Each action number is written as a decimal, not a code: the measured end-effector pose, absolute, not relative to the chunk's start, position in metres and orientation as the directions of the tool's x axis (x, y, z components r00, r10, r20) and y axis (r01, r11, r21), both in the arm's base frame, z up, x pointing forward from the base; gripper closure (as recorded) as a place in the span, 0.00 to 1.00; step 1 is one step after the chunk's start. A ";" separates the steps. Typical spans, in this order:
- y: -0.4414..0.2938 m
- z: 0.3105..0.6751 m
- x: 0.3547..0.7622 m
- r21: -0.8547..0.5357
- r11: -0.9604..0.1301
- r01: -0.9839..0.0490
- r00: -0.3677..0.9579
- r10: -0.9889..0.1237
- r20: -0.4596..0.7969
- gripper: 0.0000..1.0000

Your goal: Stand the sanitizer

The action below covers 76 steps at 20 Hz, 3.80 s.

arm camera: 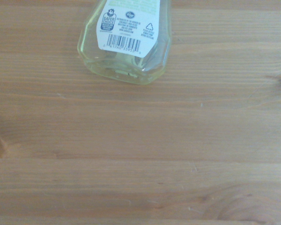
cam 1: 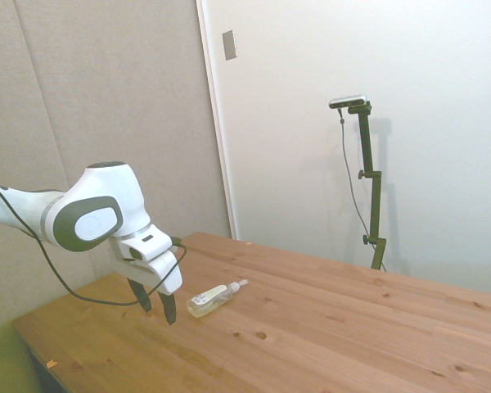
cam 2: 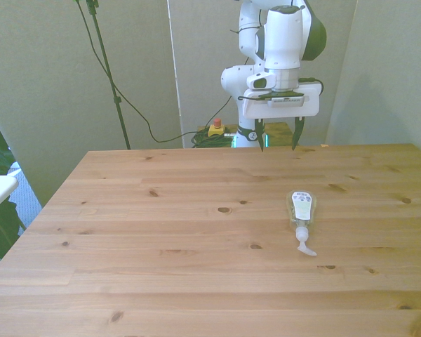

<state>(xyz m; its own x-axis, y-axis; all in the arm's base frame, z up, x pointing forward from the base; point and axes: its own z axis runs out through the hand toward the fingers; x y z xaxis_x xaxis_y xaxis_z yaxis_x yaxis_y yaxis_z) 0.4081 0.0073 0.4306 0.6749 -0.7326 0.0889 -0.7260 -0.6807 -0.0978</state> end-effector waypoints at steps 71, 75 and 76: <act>-0.002 0.351 0.671 -0.164 -0.456 -0.875 0.441 -0.889 0.121 1.00; -0.002 0.352 0.673 -0.159 -0.430 -0.889 0.416 -0.902 0.116 1.00; -0.002 0.354 0.674 -0.169 -0.418 -0.893 0.403 -0.908 0.120 1.00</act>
